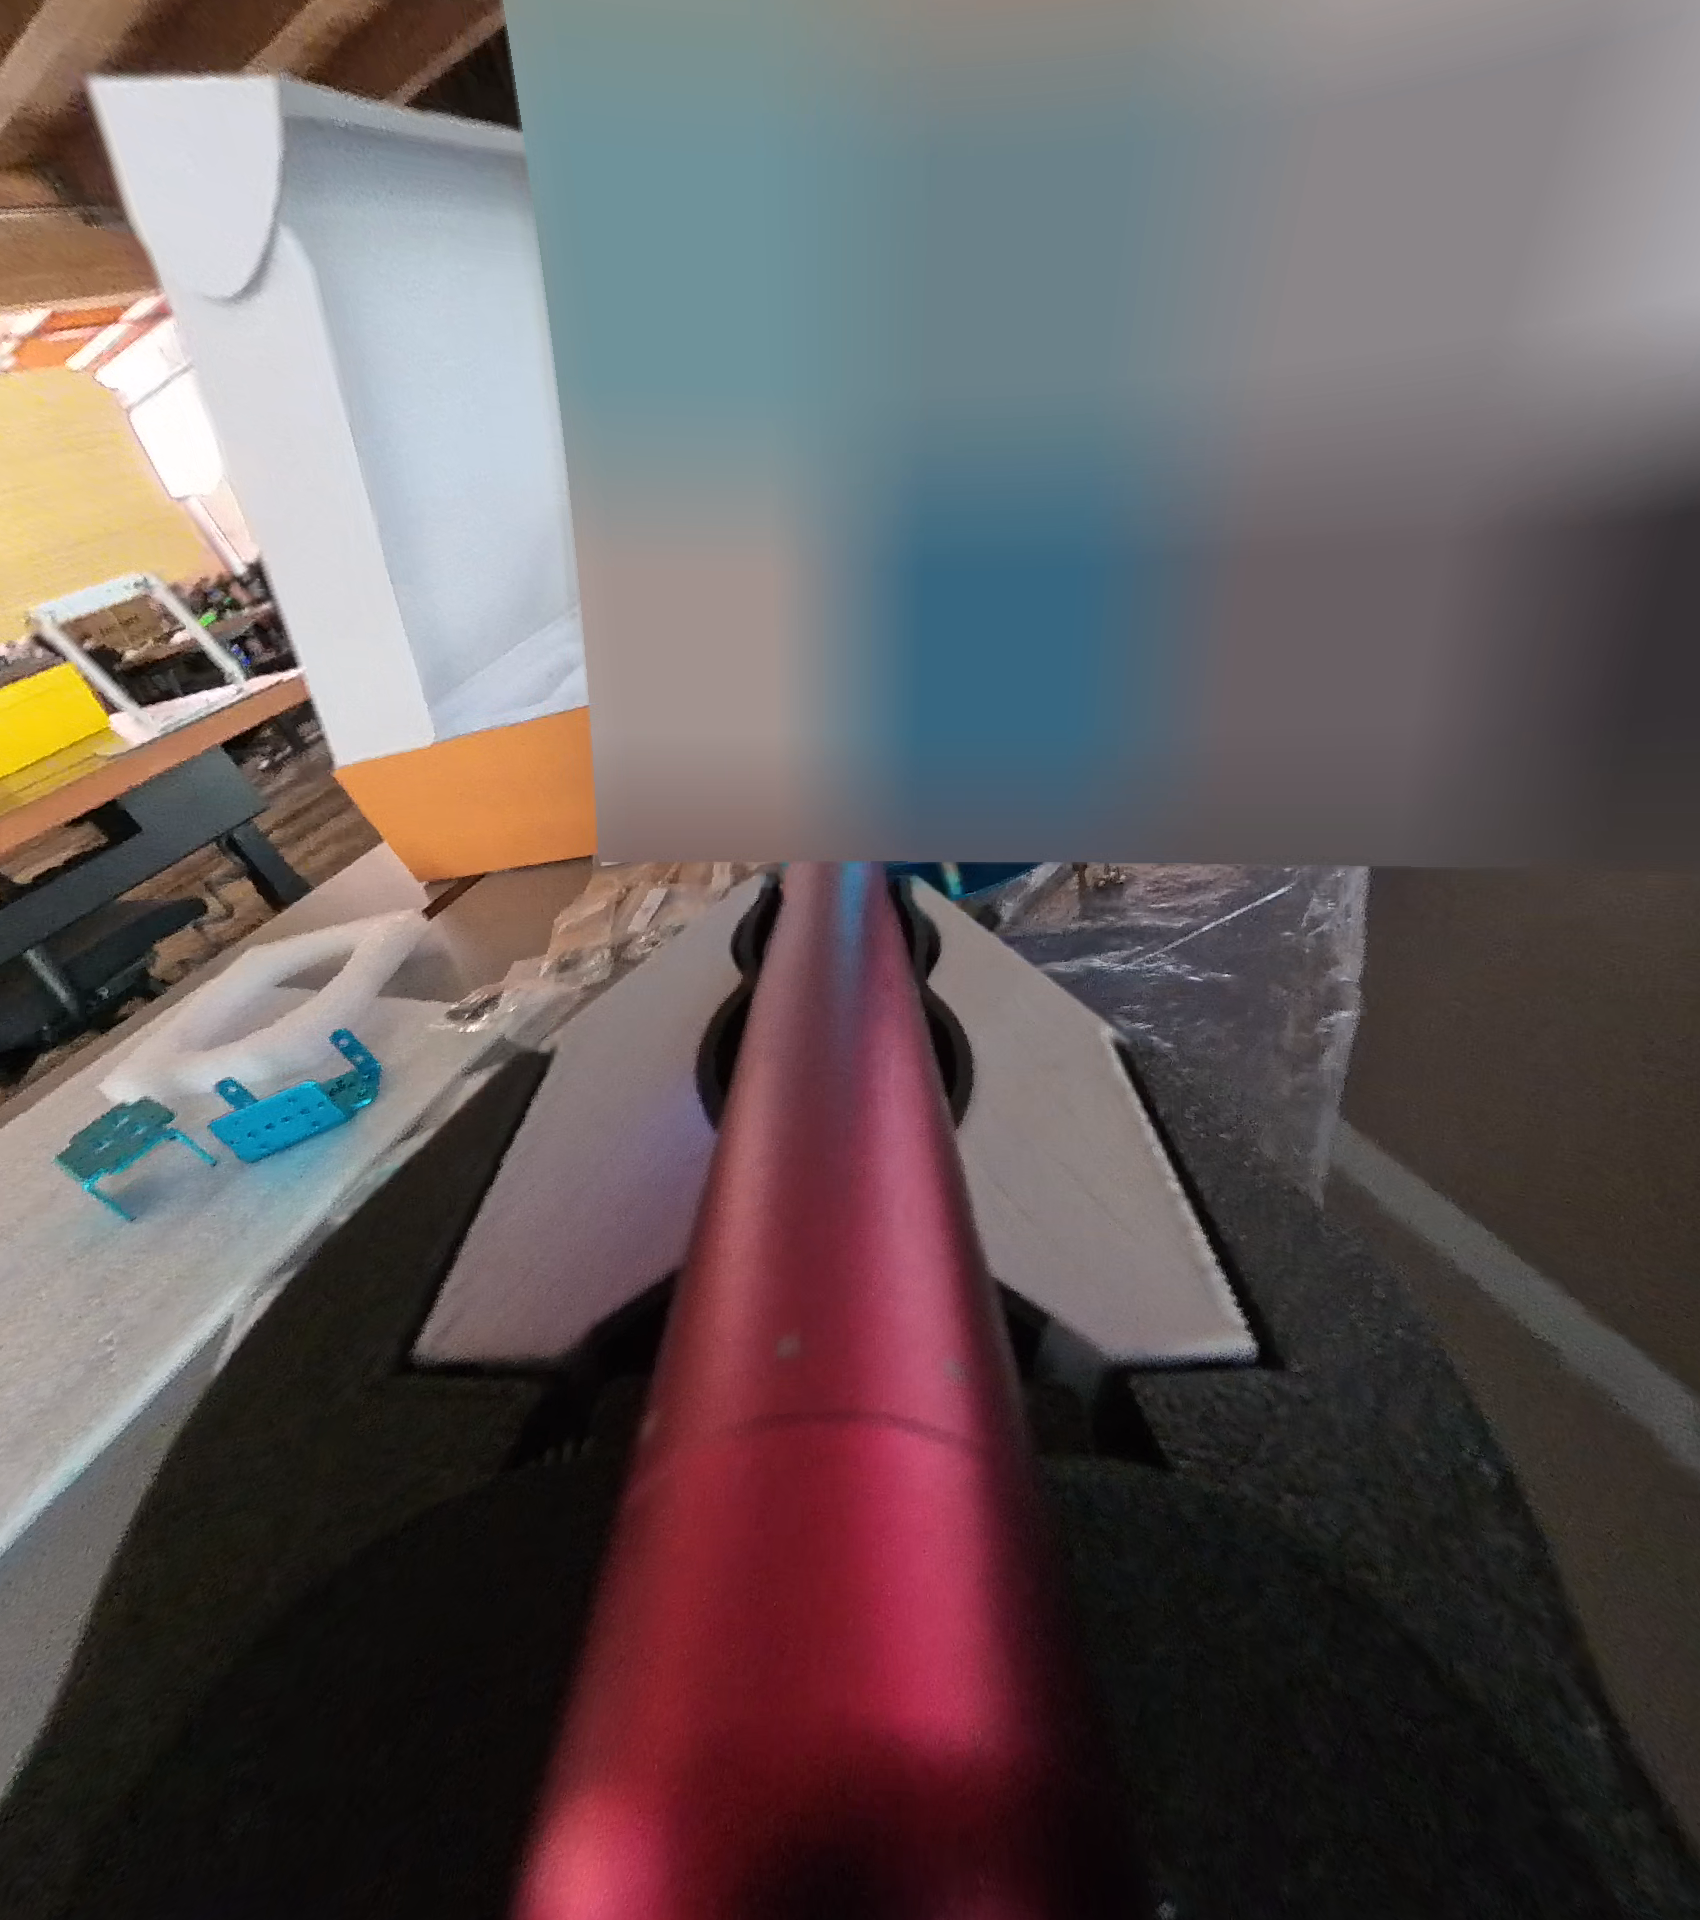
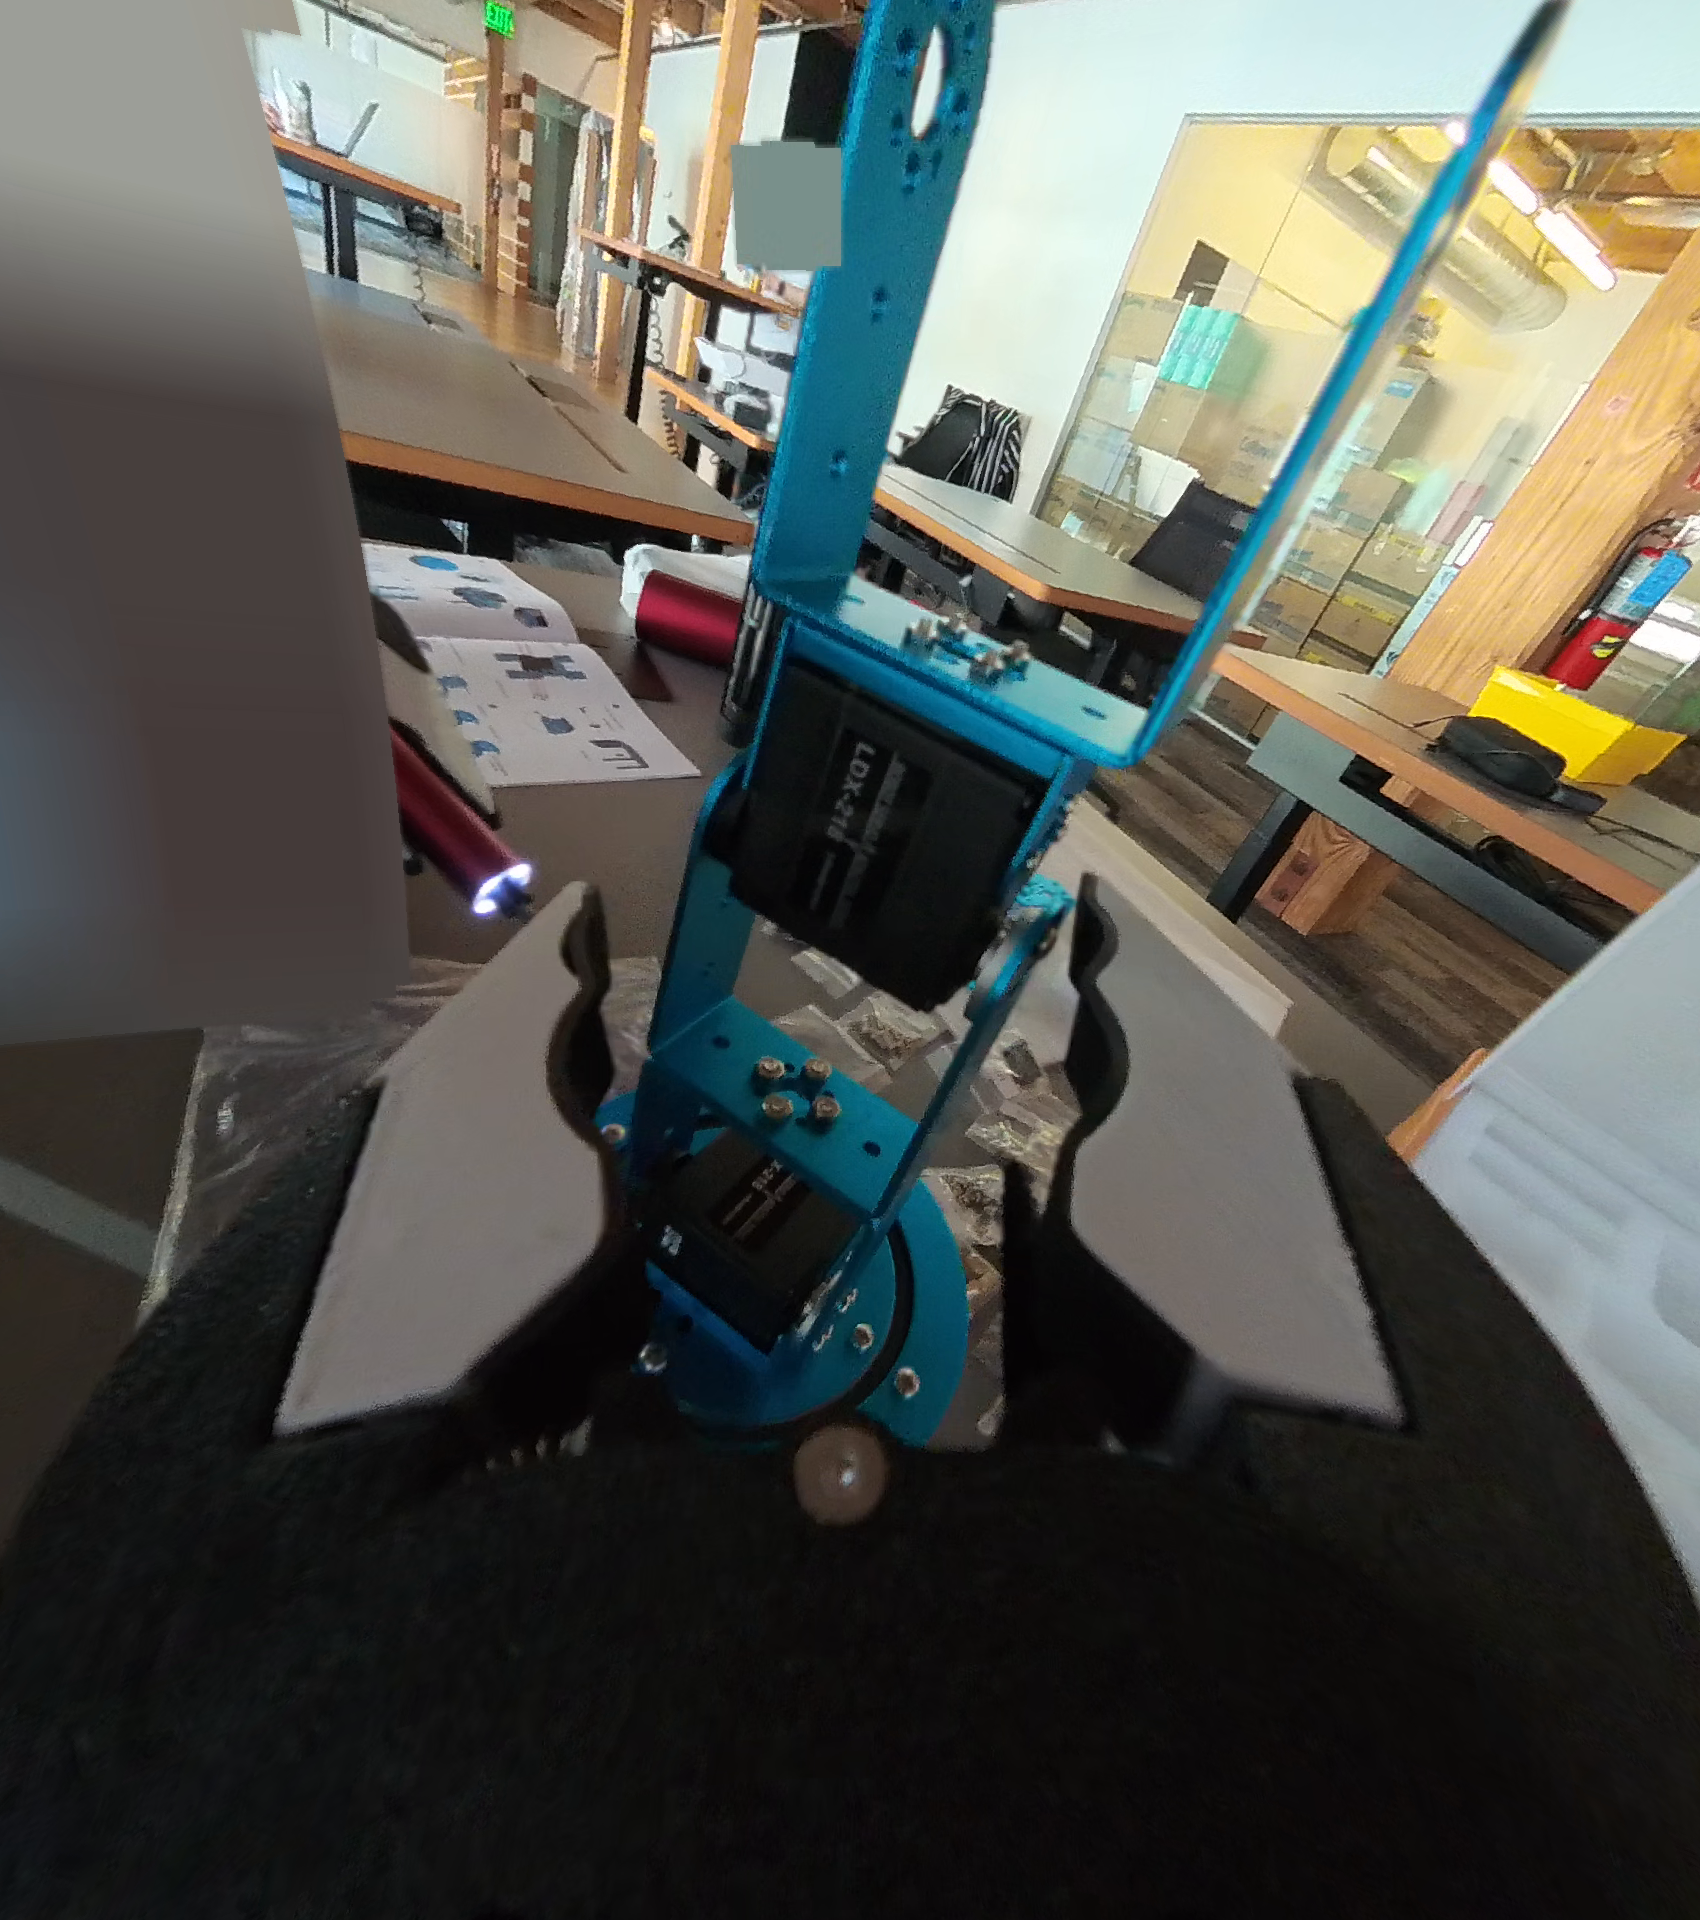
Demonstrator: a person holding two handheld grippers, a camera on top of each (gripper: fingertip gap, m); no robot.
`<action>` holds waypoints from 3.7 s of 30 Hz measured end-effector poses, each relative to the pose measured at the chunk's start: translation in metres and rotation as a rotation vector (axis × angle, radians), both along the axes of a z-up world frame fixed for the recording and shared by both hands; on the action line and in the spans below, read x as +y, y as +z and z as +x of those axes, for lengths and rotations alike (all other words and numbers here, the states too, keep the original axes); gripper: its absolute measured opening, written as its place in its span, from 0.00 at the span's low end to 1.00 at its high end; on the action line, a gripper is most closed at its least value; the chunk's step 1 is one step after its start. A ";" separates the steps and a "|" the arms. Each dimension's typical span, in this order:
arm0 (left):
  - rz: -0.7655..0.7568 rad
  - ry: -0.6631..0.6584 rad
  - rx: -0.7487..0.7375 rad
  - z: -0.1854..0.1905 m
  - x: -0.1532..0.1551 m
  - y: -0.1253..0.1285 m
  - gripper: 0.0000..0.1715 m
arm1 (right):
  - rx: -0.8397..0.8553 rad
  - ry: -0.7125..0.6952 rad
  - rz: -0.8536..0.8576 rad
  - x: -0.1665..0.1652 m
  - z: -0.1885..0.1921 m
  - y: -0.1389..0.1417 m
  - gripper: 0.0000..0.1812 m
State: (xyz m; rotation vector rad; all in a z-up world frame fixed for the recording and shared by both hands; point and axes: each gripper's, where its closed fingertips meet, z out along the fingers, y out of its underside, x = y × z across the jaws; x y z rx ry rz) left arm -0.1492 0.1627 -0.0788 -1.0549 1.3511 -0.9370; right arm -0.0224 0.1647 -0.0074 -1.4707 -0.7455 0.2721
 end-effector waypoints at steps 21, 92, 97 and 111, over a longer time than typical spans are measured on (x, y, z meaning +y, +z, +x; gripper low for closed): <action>-0.212 -0.088 0.459 -0.018 0.015 -0.050 0.13 | 0.258 0.295 -0.240 -0.015 0.005 -0.032 0.38; -0.500 -0.376 -0.038 0.008 -0.073 0.033 0.13 | 0.467 -0.021 -0.278 -0.093 -0.059 -0.045 0.15; -0.511 -0.400 -0.052 0.007 -0.079 0.040 0.13 | 0.364 -0.015 -0.223 -0.094 -0.070 -0.051 0.13; -0.498 -0.393 -0.034 0.005 -0.079 0.035 0.13 | 0.089 -0.118 -0.109 -0.089 -0.068 -0.062 0.01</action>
